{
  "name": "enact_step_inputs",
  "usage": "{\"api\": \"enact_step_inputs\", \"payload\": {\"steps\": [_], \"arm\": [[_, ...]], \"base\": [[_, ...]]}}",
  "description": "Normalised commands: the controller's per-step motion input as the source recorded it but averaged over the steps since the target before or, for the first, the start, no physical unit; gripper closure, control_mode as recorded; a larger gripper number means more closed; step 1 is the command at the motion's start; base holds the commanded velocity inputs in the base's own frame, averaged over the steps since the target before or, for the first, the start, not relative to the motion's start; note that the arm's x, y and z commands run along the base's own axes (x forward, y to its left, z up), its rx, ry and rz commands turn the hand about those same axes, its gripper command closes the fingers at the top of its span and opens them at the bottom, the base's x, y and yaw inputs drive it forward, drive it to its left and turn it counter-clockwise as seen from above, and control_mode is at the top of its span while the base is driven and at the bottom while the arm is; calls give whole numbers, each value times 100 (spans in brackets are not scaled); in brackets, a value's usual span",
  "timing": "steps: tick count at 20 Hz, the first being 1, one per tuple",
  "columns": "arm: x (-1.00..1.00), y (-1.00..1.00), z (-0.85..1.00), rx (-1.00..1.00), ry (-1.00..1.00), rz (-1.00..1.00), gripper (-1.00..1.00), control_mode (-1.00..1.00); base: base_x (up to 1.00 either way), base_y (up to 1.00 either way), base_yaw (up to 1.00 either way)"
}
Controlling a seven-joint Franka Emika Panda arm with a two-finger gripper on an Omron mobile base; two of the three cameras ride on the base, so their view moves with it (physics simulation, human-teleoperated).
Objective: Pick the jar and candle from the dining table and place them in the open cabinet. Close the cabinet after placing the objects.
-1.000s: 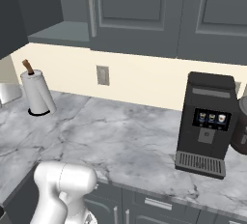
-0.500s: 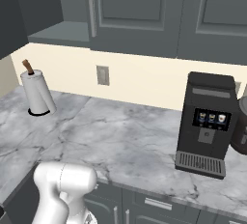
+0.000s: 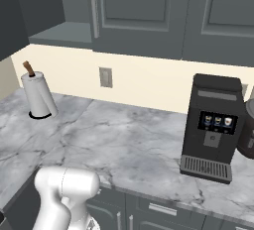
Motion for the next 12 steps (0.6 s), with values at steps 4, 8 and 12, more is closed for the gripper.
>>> {"api": "enact_step_inputs", "payload": {"steps": [4,8,12], "arm": [[-12,40,0,-17,-4,4,-100,-100],[-7,29,1,-15,-5,4,-100,-100],[-10,32,9,-15,-7,3,-100,-100]], "base": [[0,0,0],[0,0,0],[0,0,0]]}}
